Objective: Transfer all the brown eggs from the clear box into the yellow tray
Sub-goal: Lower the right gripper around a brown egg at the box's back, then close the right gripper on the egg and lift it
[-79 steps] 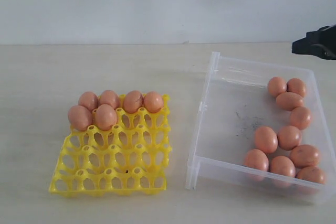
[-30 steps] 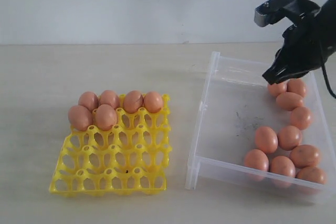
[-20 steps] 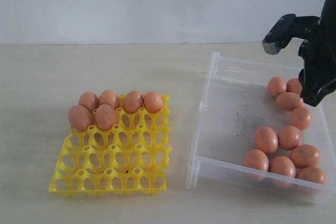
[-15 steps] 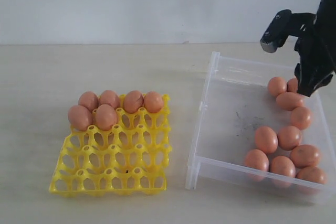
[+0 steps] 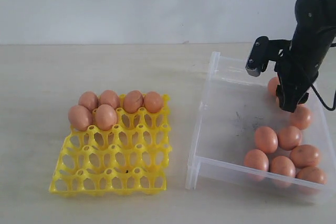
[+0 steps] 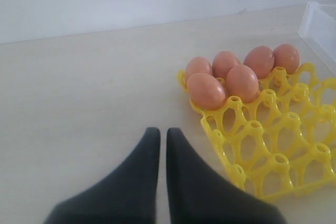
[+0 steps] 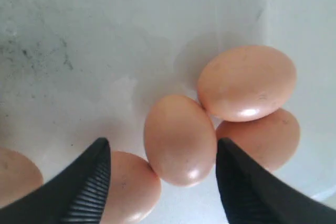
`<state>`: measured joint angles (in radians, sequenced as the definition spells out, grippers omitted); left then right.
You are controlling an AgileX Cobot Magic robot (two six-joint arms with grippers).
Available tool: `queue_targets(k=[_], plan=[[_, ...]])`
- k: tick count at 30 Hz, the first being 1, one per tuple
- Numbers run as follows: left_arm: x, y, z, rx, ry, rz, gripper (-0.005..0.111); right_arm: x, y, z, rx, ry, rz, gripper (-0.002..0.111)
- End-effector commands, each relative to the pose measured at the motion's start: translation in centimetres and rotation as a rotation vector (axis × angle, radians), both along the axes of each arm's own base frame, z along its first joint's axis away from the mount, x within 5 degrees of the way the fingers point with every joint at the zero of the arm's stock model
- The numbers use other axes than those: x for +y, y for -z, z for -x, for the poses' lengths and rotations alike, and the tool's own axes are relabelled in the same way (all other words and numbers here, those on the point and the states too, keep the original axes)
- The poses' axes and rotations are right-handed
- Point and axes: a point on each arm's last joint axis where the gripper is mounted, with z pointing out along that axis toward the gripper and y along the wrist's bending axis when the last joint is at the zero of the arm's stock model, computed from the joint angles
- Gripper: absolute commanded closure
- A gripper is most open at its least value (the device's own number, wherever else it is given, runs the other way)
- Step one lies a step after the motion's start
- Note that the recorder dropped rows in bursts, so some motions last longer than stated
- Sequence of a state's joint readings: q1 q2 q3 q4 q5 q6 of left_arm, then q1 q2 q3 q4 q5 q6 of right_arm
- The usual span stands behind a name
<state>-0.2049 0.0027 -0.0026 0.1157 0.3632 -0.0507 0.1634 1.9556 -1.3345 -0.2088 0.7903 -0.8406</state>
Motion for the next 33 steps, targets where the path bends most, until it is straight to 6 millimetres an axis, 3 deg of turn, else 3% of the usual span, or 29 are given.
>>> queue_targets(k=[1,14,16,20,21,24,28,33], plan=[[0.0,0.0,0.0,-0.002,0.004,0.006,0.103,-0.2,0.3,-0.4,-0.018,-0.020,0.016,0.058],[0.0,0.0,0.0,-0.002,0.004,0.006,0.103,-0.2,3.6,-1.2,0.013,-0.025,0.032,0.059],[0.0,0.0,0.0,-0.002,0.004,0.006,0.103,-0.4,3.7,-1.2,0.010,-0.002,0.042,0.068],[0.0,0.0,0.0,-0.002,0.004,0.006,0.103,-1.0,3.4,-1.5,-0.034,0.065,0.100,0.108],[0.0,0.0,0.0,-0.002,0.004,0.006,0.103,-1.1,3.4,-1.7,-0.063,0.093,0.099,0.108],[0.0,0.0,0.0,-0.002,0.004,0.006,0.103,-1.2,2.7,-2.7,-0.201,0.245,-0.020,0.108],[0.0,0.0,0.0,-0.002,0.004,0.006,0.103,-1.3,0.8,-3.5,-0.320,0.419,-0.315,0.108],[0.0,0.0,0.0,-0.002,0.004,0.006,0.103,-1.3,-0.8,-3.4,-0.318,0.488,-0.580,0.108]])
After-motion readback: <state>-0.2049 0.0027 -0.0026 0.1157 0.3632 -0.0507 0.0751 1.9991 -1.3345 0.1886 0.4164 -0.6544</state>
